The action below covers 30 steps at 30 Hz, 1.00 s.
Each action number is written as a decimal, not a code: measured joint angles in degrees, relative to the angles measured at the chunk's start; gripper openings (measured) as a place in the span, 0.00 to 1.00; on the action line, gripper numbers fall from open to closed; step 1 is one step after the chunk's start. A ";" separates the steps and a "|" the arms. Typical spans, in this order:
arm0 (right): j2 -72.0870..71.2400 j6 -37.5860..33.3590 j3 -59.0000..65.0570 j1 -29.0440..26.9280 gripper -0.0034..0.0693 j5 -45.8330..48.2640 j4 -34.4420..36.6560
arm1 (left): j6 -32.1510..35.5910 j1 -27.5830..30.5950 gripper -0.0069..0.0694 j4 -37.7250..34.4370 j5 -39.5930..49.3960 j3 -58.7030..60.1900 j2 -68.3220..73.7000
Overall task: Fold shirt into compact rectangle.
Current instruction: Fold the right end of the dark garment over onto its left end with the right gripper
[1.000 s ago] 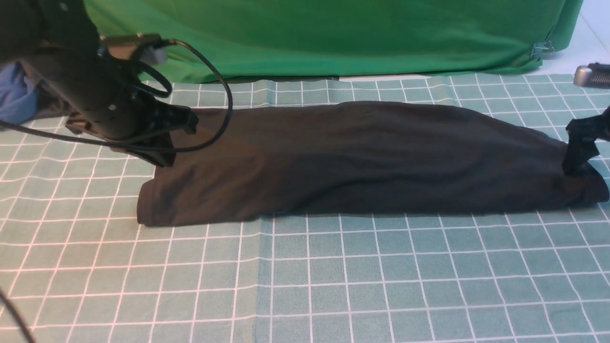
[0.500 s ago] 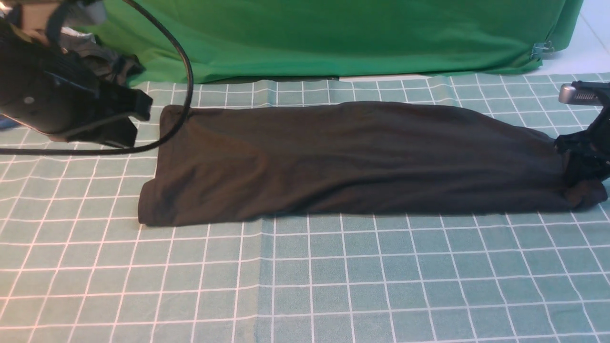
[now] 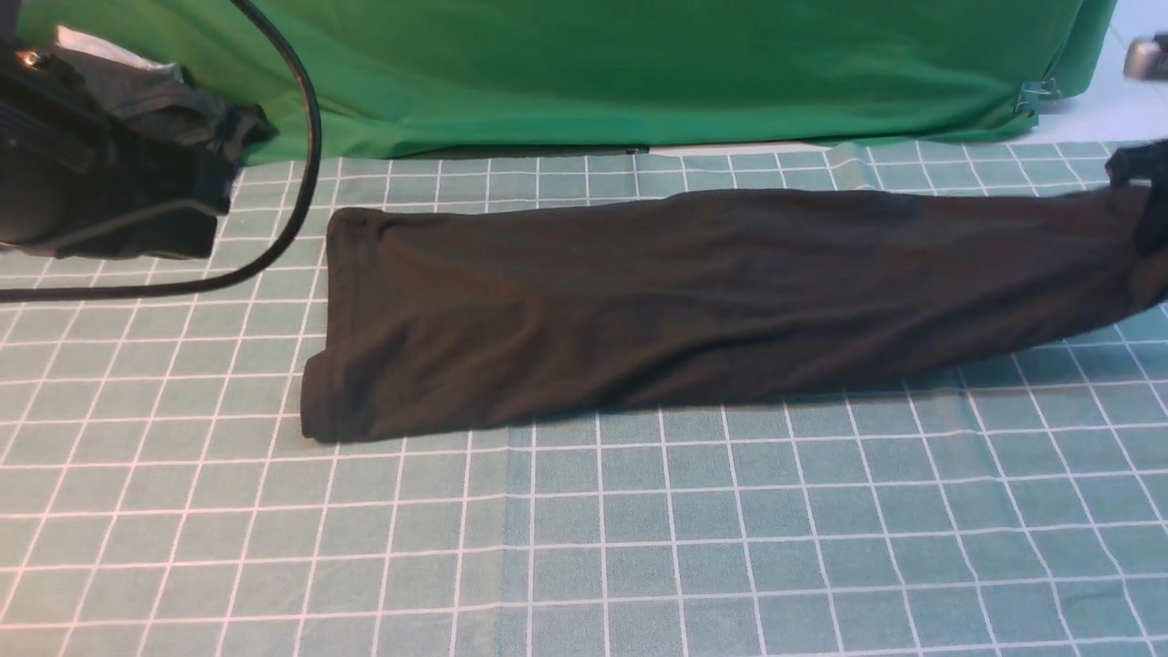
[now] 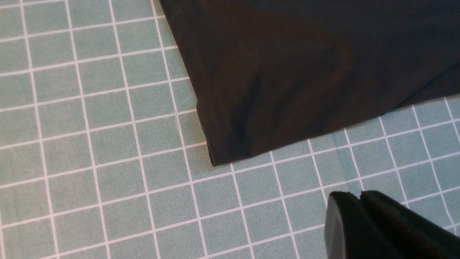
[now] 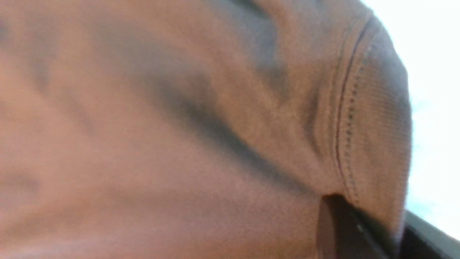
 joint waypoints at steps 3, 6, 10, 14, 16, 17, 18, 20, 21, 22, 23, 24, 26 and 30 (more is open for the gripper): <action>-0.94 0.07 -2.33 2.47 0.15 0.13 2.38 | -0.19 0.00 0.10 0.07 0.00 0.00 -0.34; -1.57 1.01 -5.07 6.91 0.15 0.19 4.54 | -0.28 0.00 0.10 0.14 0.00 0.00 -0.36; -1.78 2.44 -8.46 13.96 0.15 -0.12 7.24 | -0.33 0.00 0.10 0.14 0.00 0.00 -0.36; -1.78 4.58 -10.65 21.74 0.15 -2.42 8.16 | -0.33 0.00 0.10 -0.36 -0.94 0.00 -0.36; -1.78 5.49 -11.05 25.69 0.15 -4.18 8.93 | -0.33 0.00 0.10 -0.56 -1.31 0.00 -0.36; -1.78 5.64 -11.05 27.54 0.15 -5.16 9.61 | -0.33 0.00 0.10 -0.69 -1.41 0.00 -0.36; -1.78 5.80 -11.05 29.29 0.15 -6.21 10.37 | -0.33 0.00 0.10 -0.73 -1.53 0.00 -0.36; -1.45 6.01 -11.11 32.17 0.15 -8.13 12.28 | -0.33 0.00 0.10 -0.85 -1.70 0.00 -0.36; -1.29 6.01 -11.10 32.49 0.15 -8.55 12.50 | -0.33 0.00 0.10 -0.92 -1.70 0.00 -0.36; -0.87 6.26 -11.13 34.42 0.15 -9.99 14.14 | -0.33 0.00 0.10 -0.92 -1.72 0.00 -0.36; -0.43 6.65 -11.13 35.72 0.15 -11.17 15.19 | -0.33 0.00 0.10 -0.96 -1.77 0.00 -0.36; 0.05 7.01 -11.13 36.97 0.15 -12.38 16.04 | -0.33 0.00 0.10 -0.96 -1.77 0.00 -0.36; 1.22 7.37 -11.13 39.41 0.15 -14.71 17.60 | -0.33 0.00 0.10 -1.10 -1.77 0.00 -0.36; 2.93 7.77 -11.13 43.09 0.15 -18.19 19.32 | -0.33 0.00 0.10 -1.15 -1.77 0.00 -0.36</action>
